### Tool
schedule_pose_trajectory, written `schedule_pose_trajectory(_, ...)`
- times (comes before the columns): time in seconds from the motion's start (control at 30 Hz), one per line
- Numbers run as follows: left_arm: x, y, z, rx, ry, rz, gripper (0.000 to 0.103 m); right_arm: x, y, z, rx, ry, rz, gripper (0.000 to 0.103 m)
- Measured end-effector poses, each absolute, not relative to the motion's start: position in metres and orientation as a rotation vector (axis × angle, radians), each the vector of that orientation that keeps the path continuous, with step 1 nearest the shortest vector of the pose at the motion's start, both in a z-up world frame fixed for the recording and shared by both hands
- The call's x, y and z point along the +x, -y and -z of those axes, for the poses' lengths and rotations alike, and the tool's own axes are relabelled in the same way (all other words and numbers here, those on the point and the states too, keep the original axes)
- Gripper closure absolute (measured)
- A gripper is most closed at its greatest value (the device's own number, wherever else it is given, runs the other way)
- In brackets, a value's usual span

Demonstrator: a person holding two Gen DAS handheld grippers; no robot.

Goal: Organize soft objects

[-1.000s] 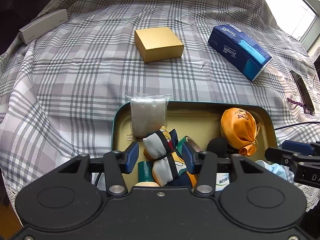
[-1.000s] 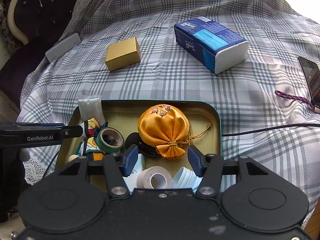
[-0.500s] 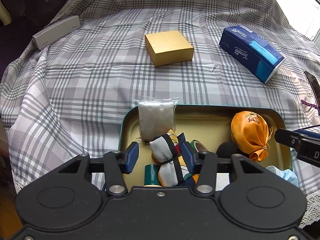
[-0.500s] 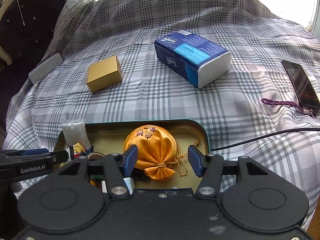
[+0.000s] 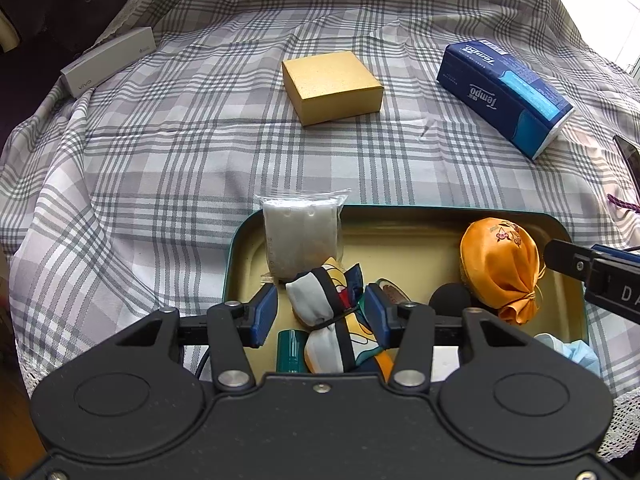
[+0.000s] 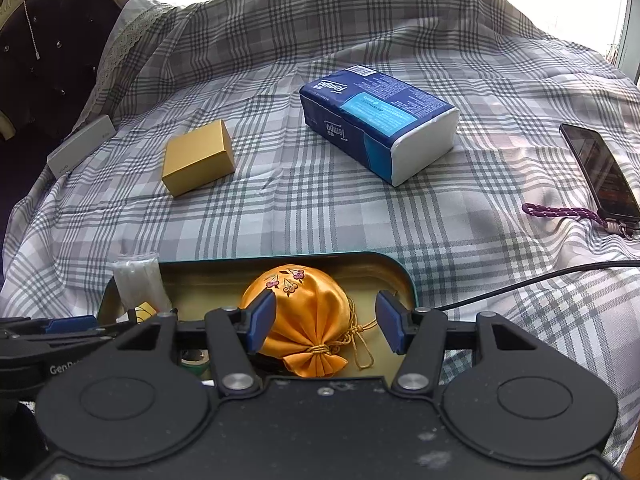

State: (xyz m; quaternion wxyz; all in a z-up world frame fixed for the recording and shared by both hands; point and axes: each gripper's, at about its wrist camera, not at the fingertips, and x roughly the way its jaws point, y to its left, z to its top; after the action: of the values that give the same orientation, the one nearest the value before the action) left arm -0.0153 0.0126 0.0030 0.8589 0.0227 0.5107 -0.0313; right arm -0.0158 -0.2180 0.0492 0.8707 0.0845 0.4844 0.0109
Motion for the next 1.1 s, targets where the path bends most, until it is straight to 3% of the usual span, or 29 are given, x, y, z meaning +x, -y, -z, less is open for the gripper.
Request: schedule_pose_trajectory(1.1,-0.0106,-0.0199,0.0007,0.053,-1.085,0.017,0.053,-0.0134,0.2092,-0.0472,0.146,-1.031,-0.057,0.048)
